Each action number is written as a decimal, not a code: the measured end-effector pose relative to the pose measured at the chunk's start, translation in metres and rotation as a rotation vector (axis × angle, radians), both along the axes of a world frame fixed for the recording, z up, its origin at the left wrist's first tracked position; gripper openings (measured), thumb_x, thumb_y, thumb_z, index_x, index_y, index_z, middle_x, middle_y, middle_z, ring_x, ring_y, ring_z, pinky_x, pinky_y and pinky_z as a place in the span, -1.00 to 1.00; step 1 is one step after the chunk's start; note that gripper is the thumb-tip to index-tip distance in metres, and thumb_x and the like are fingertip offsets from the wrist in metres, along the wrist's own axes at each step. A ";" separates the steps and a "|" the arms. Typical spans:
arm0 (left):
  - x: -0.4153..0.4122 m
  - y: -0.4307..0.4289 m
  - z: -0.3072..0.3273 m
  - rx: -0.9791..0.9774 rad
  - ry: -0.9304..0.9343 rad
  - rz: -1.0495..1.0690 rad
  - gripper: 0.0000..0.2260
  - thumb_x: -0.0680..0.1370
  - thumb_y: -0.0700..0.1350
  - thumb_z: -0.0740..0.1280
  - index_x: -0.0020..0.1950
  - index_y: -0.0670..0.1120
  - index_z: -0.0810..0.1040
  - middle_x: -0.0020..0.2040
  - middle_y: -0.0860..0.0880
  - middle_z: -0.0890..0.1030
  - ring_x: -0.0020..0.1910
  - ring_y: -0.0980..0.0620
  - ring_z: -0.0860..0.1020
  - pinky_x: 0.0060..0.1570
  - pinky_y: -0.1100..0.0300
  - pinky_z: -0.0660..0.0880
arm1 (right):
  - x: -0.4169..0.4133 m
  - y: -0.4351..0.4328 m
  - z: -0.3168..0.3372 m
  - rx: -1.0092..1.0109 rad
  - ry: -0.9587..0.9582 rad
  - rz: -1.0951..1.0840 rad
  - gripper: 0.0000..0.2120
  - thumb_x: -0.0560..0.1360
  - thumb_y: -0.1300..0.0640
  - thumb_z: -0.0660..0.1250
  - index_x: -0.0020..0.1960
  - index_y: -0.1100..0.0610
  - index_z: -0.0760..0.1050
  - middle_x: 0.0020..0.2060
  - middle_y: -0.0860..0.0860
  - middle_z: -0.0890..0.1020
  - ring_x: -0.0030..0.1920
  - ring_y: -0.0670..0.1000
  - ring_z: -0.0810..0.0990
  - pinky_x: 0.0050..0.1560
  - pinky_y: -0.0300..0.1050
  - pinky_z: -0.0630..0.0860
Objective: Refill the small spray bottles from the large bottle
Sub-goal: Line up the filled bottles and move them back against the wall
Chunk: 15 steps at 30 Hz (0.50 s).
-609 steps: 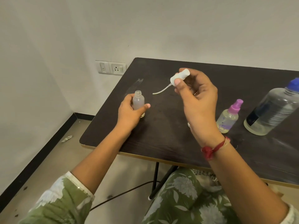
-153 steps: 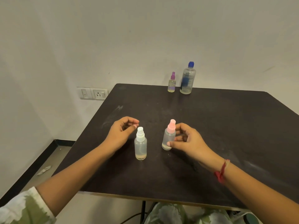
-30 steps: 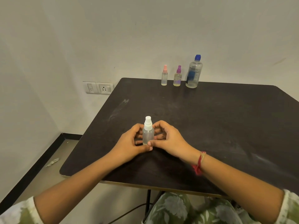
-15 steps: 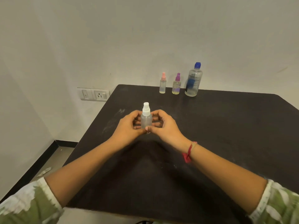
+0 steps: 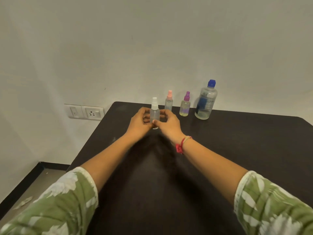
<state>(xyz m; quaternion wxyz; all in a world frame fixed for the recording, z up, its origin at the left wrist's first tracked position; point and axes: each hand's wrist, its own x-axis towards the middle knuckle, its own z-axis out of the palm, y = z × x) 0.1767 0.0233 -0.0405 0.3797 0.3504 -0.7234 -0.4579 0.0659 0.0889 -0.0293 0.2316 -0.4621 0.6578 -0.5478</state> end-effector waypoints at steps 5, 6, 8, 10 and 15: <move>-0.025 -0.034 -0.017 -0.002 -0.001 0.013 -0.65 0.48 -0.28 0.40 0.23 -0.09 0.45 0.07 -0.02 0.60 0.04 0.06 0.61 -0.02 0.33 0.53 | -0.015 -0.032 -0.016 0.002 -0.021 -0.095 -0.73 0.44 0.23 0.42 0.12 0.12 0.48 0.01 0.01 0.59 0.01 -0.08 0.53 0.02 -0.27 0.44; -0.028 -0.040 -0.019 -0.002 -0.008 0.014 -0.64 0.48 -0.27 0.40 0.24 -0.09 0.45 0.07 -0.02 0.60 0.03 0.07 0.61 -0.02 0.34 0.53 | -0.017 -0.038 -0.018 0.010 -0.024 -0.107 -0.72 0.44 0.23 0.42 0.13 0.13 0.49 0.04 0.04 0.60 0.01 -0.07 0.53 0.01 -0.27 0.45; -0.034 -0.049 -0.021 0.006 -0.009 0.020 -0.64 0.49 -0.26 0.41 0.25 -0.09 0.44 0.05 0.01 0.59 -0.02 0.15 0.59 -0.06 0.40 0.52 | -0.022 -0.049 -0.020 0.022 -0.019 -0.116 -0.70 0.45 0.24 0.41 0.18 0.16 0.50 0.07 0.07 0.61 0.02 -0.06 0.55 0.00 -0.27 0.45; -0.039 -0.058 -0.023 0.011 0.001 0.034 -0.65 0.49 -0.27 0.40 0.24 -0.08 0.44 0.00 0.06 0.58 -0.07 0.23 0.56 -0.15 0.47 0.50 | -0.025 -0.059 -0.022 0.011 -0.014 -0.125 -0.69 0.46 0.25 0.40 0.19 0.17 0.51 0.07 0.07 0.61 0.04 -0.04 0.57 -0.02 -0.29 0.44; -0.047 -0.076 -0.028 -0.005 0.002 0.052 -0.66 0.51 -0.26 0.39 0.25 -0.08 0.43 0.04 0.03 0.58 -0.04 0.21 0.57 -0.15 0.47 0.48 | -0.028 -0.077 -0.028 -0.010 0.019 -0.165 -0.73 0.47 0.25 0.38 0.17 0.17 0.51 0.06 0.05 0.61 -0.05 -0.11 0.51 -0.14 -0.39 0.38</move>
